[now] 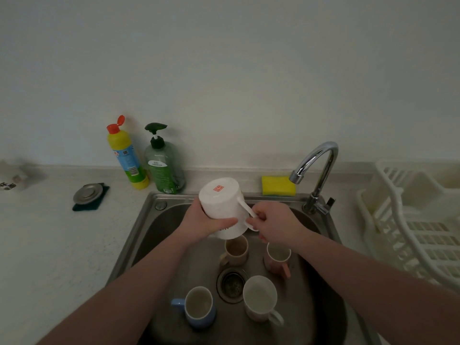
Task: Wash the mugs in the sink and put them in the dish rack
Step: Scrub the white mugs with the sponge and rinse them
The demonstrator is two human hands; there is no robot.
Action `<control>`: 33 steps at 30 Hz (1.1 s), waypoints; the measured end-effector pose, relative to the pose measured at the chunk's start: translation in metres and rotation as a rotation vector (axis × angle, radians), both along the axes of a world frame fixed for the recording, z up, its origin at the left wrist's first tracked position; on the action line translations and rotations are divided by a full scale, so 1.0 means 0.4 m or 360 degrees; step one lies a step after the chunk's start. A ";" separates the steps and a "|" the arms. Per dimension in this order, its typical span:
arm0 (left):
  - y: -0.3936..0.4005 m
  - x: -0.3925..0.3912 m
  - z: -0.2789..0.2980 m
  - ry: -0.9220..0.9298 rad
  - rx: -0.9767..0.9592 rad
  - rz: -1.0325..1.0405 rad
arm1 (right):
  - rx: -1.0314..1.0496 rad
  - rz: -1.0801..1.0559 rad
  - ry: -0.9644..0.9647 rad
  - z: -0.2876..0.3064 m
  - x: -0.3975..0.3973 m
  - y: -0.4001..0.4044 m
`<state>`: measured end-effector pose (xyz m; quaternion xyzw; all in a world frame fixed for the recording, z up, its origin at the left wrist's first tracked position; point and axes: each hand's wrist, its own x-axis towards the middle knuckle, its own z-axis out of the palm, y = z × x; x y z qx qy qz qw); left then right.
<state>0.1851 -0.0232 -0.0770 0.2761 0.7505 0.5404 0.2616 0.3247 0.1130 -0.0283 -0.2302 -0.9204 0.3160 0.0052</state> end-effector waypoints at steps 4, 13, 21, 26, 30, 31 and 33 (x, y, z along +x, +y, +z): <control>0.013 0.005 0.025 0.0052 -0.0045 0.0005 | 0.0038 -0.0019 0.0042 0.021 0.009 0.014; 0.085 0.058 0.184 0.0201 0.0158 0.0054 | 0.0104 -0.0147 0.0349 0.170 0.091 0.061; 0.215 0.138 0.403 0.0468 0.0298 -0.0073 | 0.0228 -0.0362 0.0725 0.340 0.221 0.150; 0.357 0.233 0.484 0.0618 0.0210 -0.0295 | 0.0170 -0.0505 0.0767 0.386 0.362 0.242; 0.485 0.344 0.480 0.0652 0.0133 -0.0432 | 0.0144 -0.0683 0.0680 0.367 0.488 0.318; 0.516 0.372 0.471 0.0655 0.0112 -0.0465 | 0.0120 -0.0726 0.0637 0.358 0.518 0.334; 0.570 0.425 0.449 0.0648 0.0070 -0.0547 | 0.0005 -0.0807 0.0597 0.333 0.571 0.365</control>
